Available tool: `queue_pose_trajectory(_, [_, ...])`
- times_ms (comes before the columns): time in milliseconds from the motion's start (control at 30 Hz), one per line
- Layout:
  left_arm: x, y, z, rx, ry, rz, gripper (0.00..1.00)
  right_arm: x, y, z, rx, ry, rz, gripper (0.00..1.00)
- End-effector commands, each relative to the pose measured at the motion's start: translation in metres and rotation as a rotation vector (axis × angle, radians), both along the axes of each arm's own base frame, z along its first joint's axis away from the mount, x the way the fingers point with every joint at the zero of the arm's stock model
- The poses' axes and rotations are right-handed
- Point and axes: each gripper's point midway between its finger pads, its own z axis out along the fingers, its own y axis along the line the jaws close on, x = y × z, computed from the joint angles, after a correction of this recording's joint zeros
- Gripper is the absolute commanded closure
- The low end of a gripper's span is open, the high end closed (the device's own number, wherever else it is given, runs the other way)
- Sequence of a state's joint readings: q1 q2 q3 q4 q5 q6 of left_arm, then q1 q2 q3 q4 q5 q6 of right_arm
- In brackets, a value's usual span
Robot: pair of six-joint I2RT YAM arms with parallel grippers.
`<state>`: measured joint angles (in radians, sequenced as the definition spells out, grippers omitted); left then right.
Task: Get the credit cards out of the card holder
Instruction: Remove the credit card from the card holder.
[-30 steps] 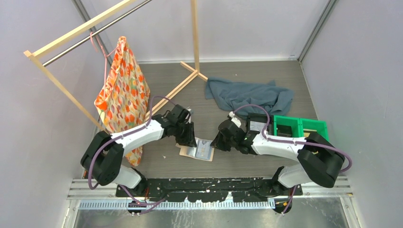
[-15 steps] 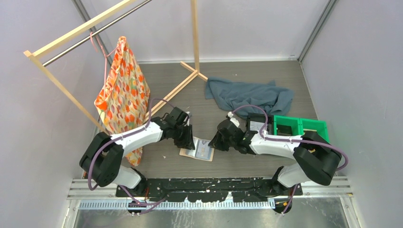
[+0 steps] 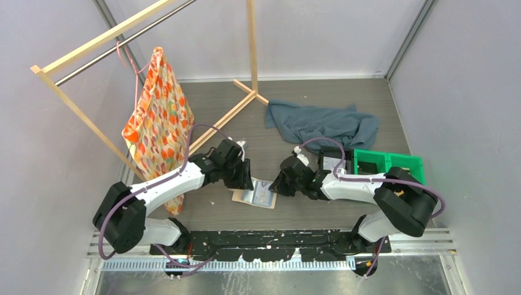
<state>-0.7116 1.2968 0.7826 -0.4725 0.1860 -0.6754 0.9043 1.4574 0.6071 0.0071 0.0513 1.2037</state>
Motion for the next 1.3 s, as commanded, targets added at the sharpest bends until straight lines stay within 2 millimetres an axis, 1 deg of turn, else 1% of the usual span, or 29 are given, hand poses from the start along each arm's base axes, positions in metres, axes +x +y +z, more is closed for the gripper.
queue_pose_trajectory(0, [0.000,-0.015,0.009,-0.055,0.009,-0.048,0.61,0.004,0.002,0.016,0.031,-0.040,-0.006,0.84])
queue_pose_trajectory(67, [0.000,-0.017,0.012,-0.071,0.010,-0.052,0.60,0.002,-0.005,0.016,0.005,-0.036,-0.012,0.83])
queue_pose_trajectory(200, [-0.001,-0.026,0.023,-0.117,0.010,-0.072,0.59,0.001,-0.012,0.018,-0.005,-0.049,-0.028,0.82])
queue_pose_trajectory(300, [-0.003,-0.035,0.035,-0.168,0.003,-0.081,0.59,0.000,-0.014,0.017,-0.005,-0.048,-0.033,0.82])
queue_pose_trajectory(367, [-0.003,-0.039,0.037,-0.188,0.005,-0.080,0.59,0.001,-0.012,0.016,0.002,-0.045,-0.032,0.82])
queue_pose_trajectory(500, [-0.006,-0.044,0.032,-0.200,0.020,-0.088,0.59,0.001,-0.008,0.017,0.017,-0.043,-0.029,0.82])
queue_pose_trajectory(600, [-0.007,-0.044,0.025,-0.190,0.030,-0.085,0.59,0.003,-0.007,0.018,0.021,-0.047,-0.029,0.82])
queue_pose_trajectory(833, [-0.006,-0.040,-0.002,-0.151,0.066,-0.081,0.60,0.000,-0.003,0.011,0.019,-0.025,-0.013,0.82])
queue_pose_trajectory(933, [-0.005,-0.036,-0.008,-0.143,0.078,-0.064,0.60,0.003,0.001,0.013,0.036,-0.034,-0.010,0.82])
queue_pose_trajectory(1100, [-0.005,-0.026,-0.015,-0.144,0.096,-0.024,0.60,0.003,0.004,0.011,0.037,-0.027,-0.001,0.82])
queue_pose_trajectory(1267, [-0.006,-0.022,-0.024,-0.146,0.118,-0.014,0.59,0.003,0.008,0.008,0.041,-0.018,0.007,0.82])
